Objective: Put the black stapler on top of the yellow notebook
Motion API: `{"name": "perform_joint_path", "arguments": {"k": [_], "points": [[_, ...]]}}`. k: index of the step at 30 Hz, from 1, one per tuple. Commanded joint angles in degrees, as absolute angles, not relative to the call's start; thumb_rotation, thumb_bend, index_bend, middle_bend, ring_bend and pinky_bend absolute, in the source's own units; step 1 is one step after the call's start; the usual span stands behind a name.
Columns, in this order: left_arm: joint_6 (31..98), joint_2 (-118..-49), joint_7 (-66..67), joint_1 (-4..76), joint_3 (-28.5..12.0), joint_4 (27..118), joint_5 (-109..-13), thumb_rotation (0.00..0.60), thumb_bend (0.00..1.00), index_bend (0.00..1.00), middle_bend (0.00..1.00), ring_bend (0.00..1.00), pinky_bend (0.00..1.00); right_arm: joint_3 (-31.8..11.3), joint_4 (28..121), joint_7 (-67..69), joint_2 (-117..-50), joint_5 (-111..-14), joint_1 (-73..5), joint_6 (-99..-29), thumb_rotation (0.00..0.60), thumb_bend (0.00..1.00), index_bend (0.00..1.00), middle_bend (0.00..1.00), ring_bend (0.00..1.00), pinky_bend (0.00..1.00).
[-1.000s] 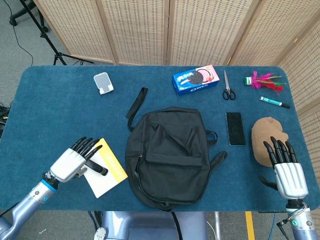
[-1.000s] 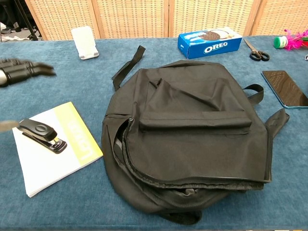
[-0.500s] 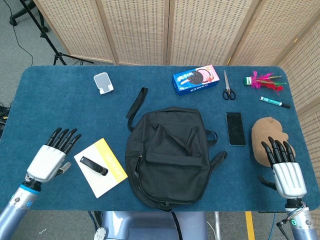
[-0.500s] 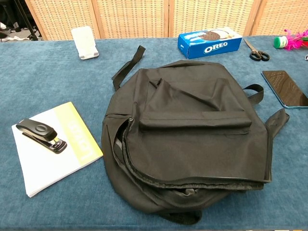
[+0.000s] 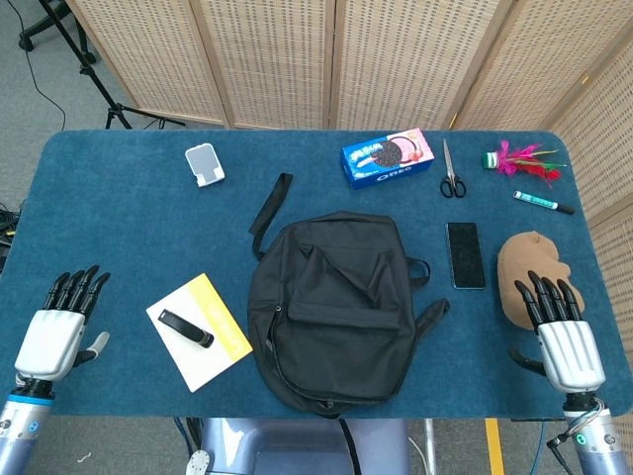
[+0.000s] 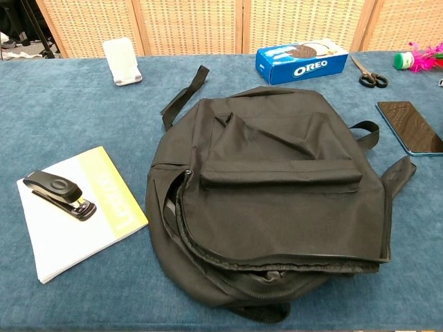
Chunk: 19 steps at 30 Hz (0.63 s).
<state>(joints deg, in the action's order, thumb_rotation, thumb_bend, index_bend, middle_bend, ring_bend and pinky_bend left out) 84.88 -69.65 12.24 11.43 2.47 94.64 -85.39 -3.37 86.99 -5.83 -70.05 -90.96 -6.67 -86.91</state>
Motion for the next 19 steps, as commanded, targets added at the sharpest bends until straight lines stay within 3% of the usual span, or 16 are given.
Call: {"name": "perform_joint_path", "arguments": {"k": [1,19], "points": [[84.15,-71.00,12.00,10.84,2.27,92.93,-84.76,0.600,0.29,0.00,0.00,0.00,0.00,-3.34,86.92,-5.90,-70.10,-90.92,-6.72,-86.80,0.600,0.09,0.00,0.00,0.00,0.00],[86.89,-71.72,9.75,9.31,1.16,90.89,-88.76,0.600,0.29,0.00,0.00,0.00,0.00,-2.91,87.10,-7.20,-70.46,-91.12,-7.29,-85.64,0.600,0.09,0.00,0.00,0.00,0.00]]}}
